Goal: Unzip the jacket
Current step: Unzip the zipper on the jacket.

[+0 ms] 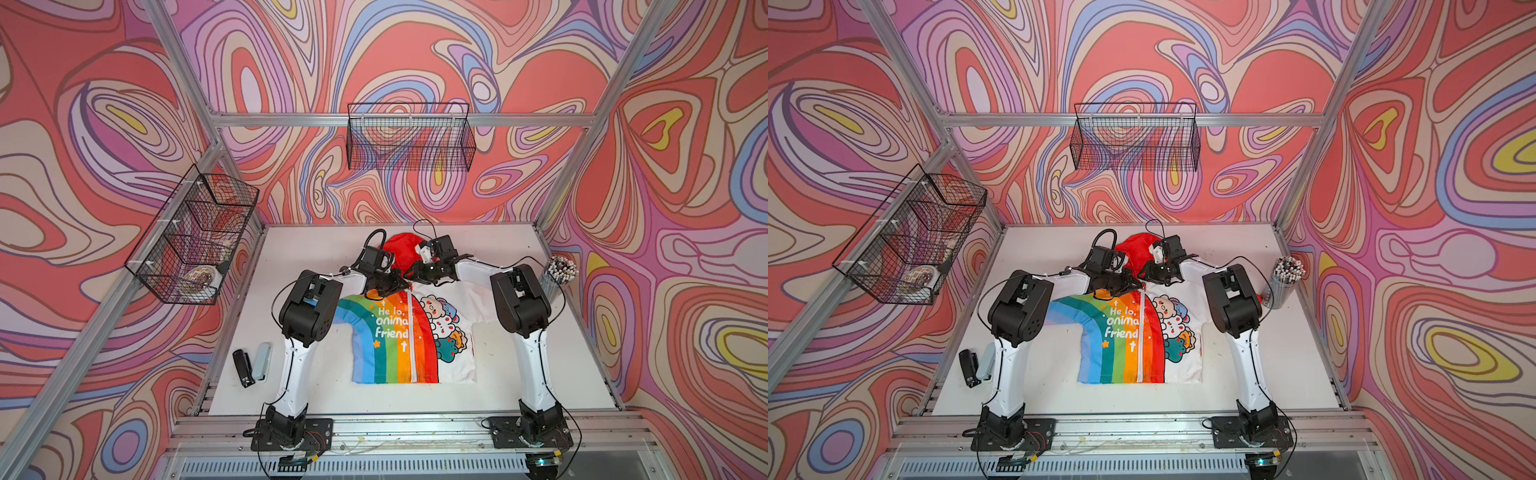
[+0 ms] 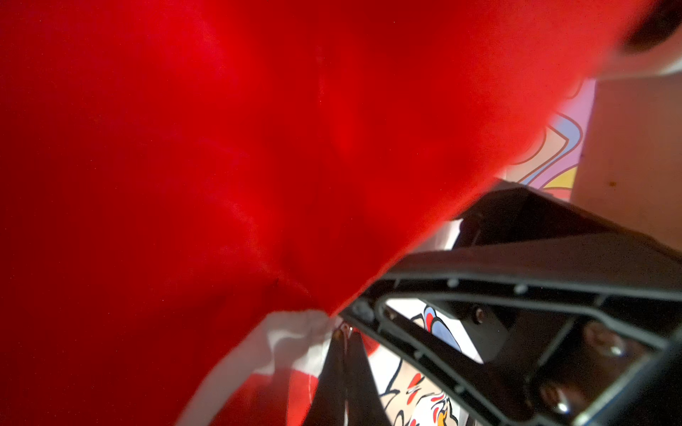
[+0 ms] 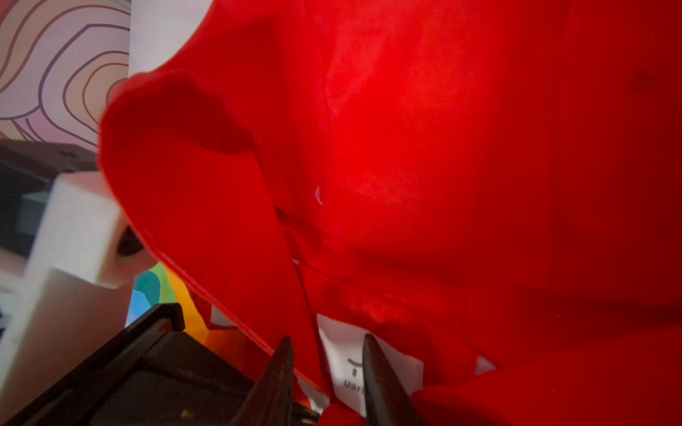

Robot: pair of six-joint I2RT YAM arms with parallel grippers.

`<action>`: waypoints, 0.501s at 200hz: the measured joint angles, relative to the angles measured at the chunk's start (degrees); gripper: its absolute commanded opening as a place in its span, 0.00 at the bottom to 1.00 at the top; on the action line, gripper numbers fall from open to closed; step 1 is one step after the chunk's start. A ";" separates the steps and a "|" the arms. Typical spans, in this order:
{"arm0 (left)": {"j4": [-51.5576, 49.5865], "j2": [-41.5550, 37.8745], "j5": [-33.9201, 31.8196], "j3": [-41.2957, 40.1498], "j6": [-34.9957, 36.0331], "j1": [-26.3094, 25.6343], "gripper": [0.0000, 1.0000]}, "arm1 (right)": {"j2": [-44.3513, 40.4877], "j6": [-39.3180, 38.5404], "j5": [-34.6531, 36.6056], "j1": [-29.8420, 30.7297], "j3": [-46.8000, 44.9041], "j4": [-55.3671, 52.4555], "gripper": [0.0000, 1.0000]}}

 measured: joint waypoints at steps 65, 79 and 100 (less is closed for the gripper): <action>2.69 0.00 0.04 -1.46 -1.05 0.00 0.00 | -1.03 -0.46 -1.29 0.04 -1.53 3.17 0.38; 3.50 0.00 0.04 -1.77 -1.44 0.00 0.00 | -1.03 -0.48 -1.33 0.13 -1.46 3.19 0.38; 3.80 0.00 0.04 -1.86 -1.53 0.00 0.00 | -0.87 -0.59 -1.31 0.35 -0.70 2.51 0.38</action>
